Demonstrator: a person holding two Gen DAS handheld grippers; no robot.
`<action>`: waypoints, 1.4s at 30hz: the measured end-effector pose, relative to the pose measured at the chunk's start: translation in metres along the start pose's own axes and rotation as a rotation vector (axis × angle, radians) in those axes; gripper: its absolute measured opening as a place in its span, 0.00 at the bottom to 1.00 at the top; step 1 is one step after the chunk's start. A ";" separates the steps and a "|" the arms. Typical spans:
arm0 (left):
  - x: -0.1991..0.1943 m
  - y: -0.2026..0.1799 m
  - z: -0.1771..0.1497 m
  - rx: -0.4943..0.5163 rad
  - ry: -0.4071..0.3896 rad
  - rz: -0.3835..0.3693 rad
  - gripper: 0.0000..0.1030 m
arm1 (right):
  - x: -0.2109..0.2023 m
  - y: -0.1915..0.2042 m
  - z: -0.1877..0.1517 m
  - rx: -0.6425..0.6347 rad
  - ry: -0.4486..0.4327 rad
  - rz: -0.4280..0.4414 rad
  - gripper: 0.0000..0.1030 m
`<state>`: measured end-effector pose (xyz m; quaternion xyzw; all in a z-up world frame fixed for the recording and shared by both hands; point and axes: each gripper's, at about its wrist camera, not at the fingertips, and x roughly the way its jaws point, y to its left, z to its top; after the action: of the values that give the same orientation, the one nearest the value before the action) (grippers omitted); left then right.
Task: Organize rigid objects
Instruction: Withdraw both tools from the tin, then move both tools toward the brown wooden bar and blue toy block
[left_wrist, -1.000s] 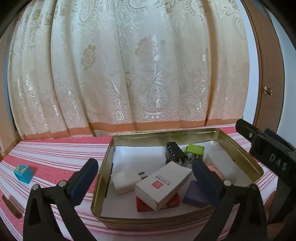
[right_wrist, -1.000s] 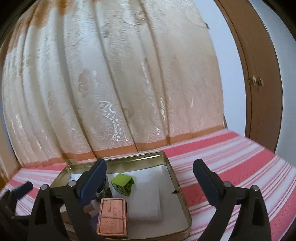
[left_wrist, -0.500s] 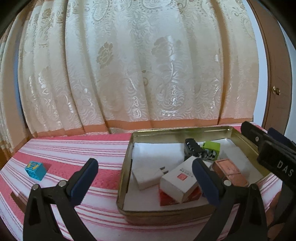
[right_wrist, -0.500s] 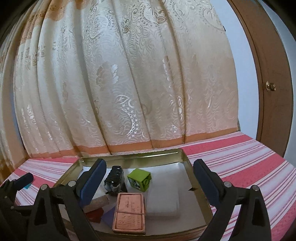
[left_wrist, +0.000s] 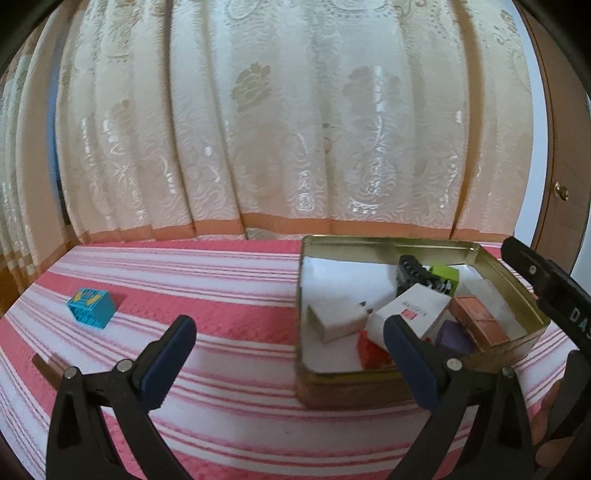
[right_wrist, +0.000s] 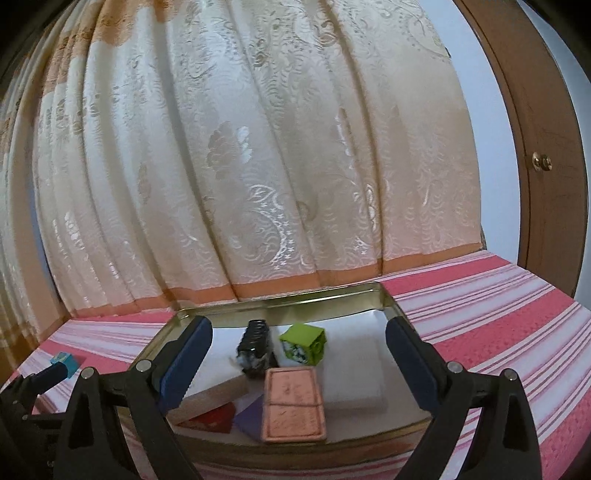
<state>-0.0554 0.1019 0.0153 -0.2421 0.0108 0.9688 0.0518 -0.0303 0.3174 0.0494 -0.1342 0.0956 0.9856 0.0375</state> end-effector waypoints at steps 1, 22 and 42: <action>-0.001 0.002 0.000 -0.003 0.002 0.005 1.00 | -0.002 0.002 -0.001 0.001 -0.002 0.007 0.94; -0.009 0.112 -0.020 -0.260 0.097 0.308 0.99 | -0.019 0.057 -0.022 0.048 0.065 0.175 0.94; 0.002 0.206 -0.045 -0.552 0.223 0.523 0.94 | -0.025 0.124 -0.038 -0.057 0.121 0.325 0.94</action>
<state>-0.0576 -0.1052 -0.0258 -0.3398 -0.1830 0.8836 -0.2651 -0.0087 0.1871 0.0428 -0.1769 0.0899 0.9712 -0.1319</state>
